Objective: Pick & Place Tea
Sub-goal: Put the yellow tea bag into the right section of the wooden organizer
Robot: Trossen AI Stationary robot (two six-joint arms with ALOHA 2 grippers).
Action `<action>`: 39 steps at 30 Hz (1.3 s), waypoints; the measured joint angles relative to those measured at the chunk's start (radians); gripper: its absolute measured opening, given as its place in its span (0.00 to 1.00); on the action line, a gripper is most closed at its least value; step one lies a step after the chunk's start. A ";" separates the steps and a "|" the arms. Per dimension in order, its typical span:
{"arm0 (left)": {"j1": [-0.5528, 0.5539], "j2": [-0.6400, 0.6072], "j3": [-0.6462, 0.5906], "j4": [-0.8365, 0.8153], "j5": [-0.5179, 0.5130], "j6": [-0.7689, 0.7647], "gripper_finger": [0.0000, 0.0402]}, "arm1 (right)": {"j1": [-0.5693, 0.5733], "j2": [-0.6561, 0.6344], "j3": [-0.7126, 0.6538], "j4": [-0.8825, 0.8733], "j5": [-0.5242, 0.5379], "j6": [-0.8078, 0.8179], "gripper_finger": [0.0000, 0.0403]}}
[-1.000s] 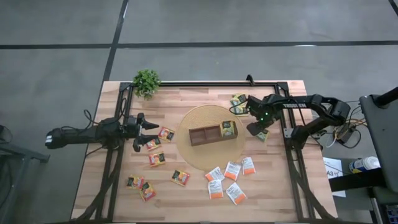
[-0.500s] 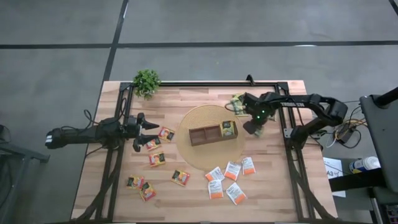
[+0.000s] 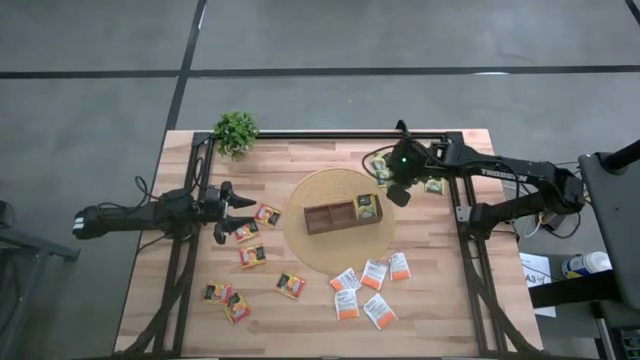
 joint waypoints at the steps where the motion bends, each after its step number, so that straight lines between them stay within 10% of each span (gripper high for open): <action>1: 0.000 0.000 0.000 0.000 0.000 0.000 0.64 | 0.018 0.005 0.009 0.014 0.020 -0.020 0.02; 20: 0.000 0.000 0.000 0.000 0.000 0.000 0.64 | 0.353 0.279 0.031 0.235 0.305 -0.091 0.02; 39: 0.000 0.000 0.000 0.000 0.000 0.000 0.64 | 0.363 0.440 0.031 0.321 0.301 -0.151 0.02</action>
